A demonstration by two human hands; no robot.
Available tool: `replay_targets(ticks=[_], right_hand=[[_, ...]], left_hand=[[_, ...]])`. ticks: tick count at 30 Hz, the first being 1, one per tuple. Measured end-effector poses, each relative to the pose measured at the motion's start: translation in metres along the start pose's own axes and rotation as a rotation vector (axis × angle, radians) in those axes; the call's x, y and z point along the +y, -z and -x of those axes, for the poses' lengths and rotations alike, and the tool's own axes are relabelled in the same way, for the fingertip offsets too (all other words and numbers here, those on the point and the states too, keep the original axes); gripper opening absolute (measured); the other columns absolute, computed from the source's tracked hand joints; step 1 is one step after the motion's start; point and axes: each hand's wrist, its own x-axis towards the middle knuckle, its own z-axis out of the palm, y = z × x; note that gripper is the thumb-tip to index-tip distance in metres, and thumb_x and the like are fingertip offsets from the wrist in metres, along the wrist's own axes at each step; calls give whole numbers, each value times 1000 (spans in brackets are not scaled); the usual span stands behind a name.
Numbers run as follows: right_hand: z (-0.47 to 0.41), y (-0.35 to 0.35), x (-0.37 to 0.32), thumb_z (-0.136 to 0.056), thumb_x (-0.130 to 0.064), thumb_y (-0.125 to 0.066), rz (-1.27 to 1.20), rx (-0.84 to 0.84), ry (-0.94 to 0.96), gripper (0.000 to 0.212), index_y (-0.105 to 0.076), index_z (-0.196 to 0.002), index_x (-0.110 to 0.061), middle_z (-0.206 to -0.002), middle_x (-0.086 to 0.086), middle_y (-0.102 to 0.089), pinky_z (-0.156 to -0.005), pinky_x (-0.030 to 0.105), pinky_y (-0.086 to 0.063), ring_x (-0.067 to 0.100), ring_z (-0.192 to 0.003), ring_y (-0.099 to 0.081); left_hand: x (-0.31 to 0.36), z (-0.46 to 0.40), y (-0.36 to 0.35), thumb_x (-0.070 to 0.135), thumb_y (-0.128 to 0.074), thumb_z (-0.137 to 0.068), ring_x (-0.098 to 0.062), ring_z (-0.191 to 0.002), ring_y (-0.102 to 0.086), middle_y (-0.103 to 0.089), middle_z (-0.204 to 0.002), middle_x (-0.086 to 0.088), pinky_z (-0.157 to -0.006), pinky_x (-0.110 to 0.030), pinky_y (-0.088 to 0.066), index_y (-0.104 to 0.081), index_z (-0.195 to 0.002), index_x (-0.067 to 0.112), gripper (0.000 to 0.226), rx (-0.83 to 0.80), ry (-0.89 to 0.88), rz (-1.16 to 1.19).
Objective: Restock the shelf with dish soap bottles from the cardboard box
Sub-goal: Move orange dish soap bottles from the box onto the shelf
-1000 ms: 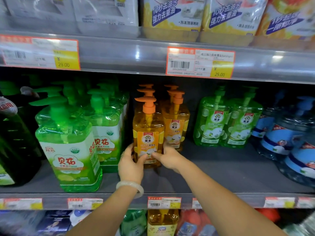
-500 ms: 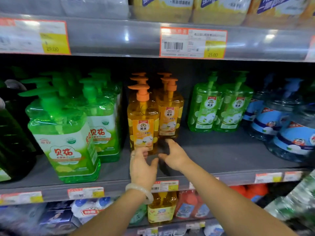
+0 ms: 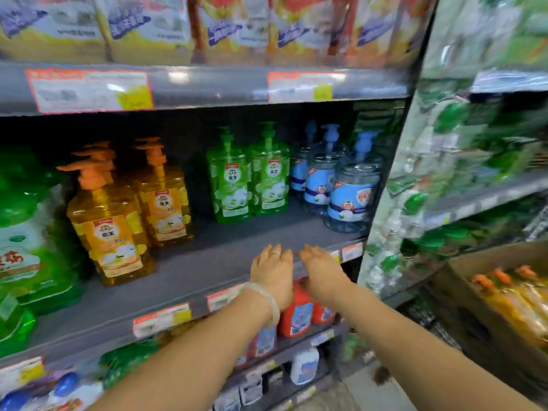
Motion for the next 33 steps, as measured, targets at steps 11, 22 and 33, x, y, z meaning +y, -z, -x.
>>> replay_targets(ticks=[11,22,33], right_hand=[[184,24,230,-81,-27,-65,41,-78,-467,60,-40,-131,-7,-139,16,-37,-109,42,-35,35,-133,-34],[280,21,377,-82,-31,-65,-107,-76,-864,70,-30,-142,-16,-148,9,-30,-113,45,-30,33,-137,-28],[231,26,569,-83,-30,-65,-176,-177,-1010,69,-31,-140,-14,-146,12,-30,-111,43,-32,36,-133,-33]], left_hand=[[270,-13,-60,21,-52,-90,-32,-131,-35,-40,-137,-13,-104,-42,-32,-39,-131,11,45,-171,-391,-120],[451,-48,-115,26,-61,-86,-30,-139,-24,-26,-150,-10,-111,-42,-28,-25,-143,13,69,-357,-619,-146],[563,-195,-181,25,-57,-89,-31,-134,-31,-32,-144,-9,-106,-42,-34,-34,-137,13,54,-531,-621,-62]])
